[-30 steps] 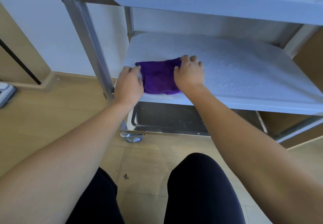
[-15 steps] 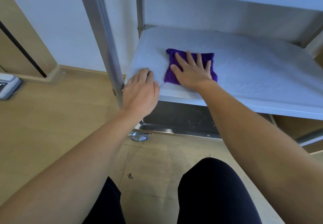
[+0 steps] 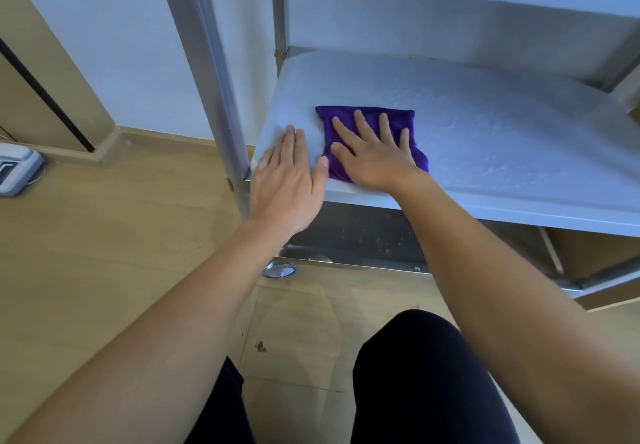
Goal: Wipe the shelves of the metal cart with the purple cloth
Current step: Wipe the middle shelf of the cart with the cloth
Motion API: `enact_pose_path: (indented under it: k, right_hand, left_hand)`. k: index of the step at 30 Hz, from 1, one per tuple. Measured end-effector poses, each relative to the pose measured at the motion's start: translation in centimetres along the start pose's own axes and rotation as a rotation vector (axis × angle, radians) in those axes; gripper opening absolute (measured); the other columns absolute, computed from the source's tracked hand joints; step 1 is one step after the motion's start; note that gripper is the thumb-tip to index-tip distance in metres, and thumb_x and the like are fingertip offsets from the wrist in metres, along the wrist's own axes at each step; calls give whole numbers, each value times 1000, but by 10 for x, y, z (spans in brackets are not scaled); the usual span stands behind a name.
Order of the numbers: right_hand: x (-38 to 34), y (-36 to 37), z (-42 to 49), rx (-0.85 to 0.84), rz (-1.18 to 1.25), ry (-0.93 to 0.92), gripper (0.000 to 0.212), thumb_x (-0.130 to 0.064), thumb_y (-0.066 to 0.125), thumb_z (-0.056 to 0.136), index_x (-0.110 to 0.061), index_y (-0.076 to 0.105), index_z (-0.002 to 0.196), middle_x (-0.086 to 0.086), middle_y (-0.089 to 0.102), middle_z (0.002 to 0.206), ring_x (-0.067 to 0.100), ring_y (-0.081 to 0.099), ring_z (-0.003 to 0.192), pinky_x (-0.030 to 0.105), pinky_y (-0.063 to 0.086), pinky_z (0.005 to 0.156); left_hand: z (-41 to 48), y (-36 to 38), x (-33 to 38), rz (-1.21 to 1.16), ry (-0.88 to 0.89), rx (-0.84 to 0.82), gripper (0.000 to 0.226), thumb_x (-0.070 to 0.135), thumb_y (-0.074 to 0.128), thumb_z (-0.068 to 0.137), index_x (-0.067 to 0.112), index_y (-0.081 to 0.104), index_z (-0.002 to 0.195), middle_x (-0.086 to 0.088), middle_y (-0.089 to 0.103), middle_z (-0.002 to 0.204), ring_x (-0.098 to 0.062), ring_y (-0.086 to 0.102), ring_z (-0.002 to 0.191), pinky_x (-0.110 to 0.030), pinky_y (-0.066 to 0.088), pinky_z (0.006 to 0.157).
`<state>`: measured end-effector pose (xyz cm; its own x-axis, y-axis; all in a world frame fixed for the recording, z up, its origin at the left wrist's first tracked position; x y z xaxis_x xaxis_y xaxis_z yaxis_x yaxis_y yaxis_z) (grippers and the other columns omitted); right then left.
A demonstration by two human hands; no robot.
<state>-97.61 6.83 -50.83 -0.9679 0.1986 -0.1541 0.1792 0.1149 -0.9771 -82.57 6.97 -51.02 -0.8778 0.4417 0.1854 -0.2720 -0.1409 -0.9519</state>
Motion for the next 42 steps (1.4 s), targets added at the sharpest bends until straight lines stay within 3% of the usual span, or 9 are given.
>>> enact_pose_path:
  k: [3,6,10,14,20,24,29,34,42]
  right_hand:
    - [-23,5,-6,-32,-9,-76,57,-52,18,101,-45,-7,152,-7,-18,163,37,-23,146,62,-12,115]
    - [-53,9,-5,-67,-15,-244,69,-52,35,99,-46,-9,152,-7,-19,162,38,-25,145,62,-13,115]
    - [-62,4,13,-46,-80,-335,71,-50,41,99,-43,-4,153,-6,-14,164,37,-19,147,64,-8,115]
    - [-49,-2,33,6,12,-227,53,-56,18,101,-49,5,152,-11,-5,164,29,-13,150,60,-9,117]
    - [-1,-6,24,4,1,-20,55,-57,13,100,-47,-2,152,-8,-10,164,33,-14,149,61,-8,116]
    - [0,2,-3,1,-7,-53,55,-55,12,101,-45,-4,153,-10,-14,163,33,-17,149,59,-9,117]
    - [3,-2,-6,21,13,-104,61,-58,17,100,-41,-4,154,-10,-11,164,30,-14,150,56,-8,119]
    - [3,1,7,36,17,-143,64,-59,16,99,-36,-3,155,-10,-10,164,30,-15,150,57,-8,118]
    - [-5,-5,61,-2,1,-217,62,-61,17,98,-42,-1,154,-9,-8,164,30,-15,150,60,-10,117]
  left_hand:
    - [-2,-1,4,-83,-26,3,69,45,8,98,4,9,153,-15,11,161,-22,15,149,-34,14,122]
    - [-2,-4,-1,-175,-70,-9,64,39,8,99,6,5,153,-12,8,162,-19,13,149,-33,13,122]
    - [-1,-6,-4,-229,-73,-30,60,36,13,103,5,2,153,-12,5,162,-19,9,150,-32,10,123]
    - [-4,-2,-4,-134,-33,-60,60,35,8,101,6,13,153,-12,8,162,-20,7,150,-33,6,123]
    - [-6,3,3,62,34,-58,62,40,6,99,11,24,152,-12,19,160,-27,13,149,-39,10,120]
    - [-6,2,6,110,31,-70,58,36,12,102,8,27,150,-15,23,158,-30,17,147,-42,15,120]
    - [3,-7,11,139,33,-77,55,34,18,98,4,44,135,-18,41,145,-33,37,135,-43,33,109]
    - [15,1,12,65,61,-97,49,27,26,102,3,33,145,-13,22,159,-25,17,148,-38,15,120]
    - [20,5,9,74,60,-85,53,28,23,102,6,25,150,-9,23,159,-20,19,148,-34,11,120]
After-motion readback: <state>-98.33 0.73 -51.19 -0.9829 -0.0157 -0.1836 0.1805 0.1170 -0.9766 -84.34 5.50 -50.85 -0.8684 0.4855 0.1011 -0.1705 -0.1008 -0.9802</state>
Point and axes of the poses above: each hand's wrist, its own z-axis towards the middle knuckle, its own y-axis out of the palm, x = y × z, the point moved 6 cm from there along z, towards the middle knuckle
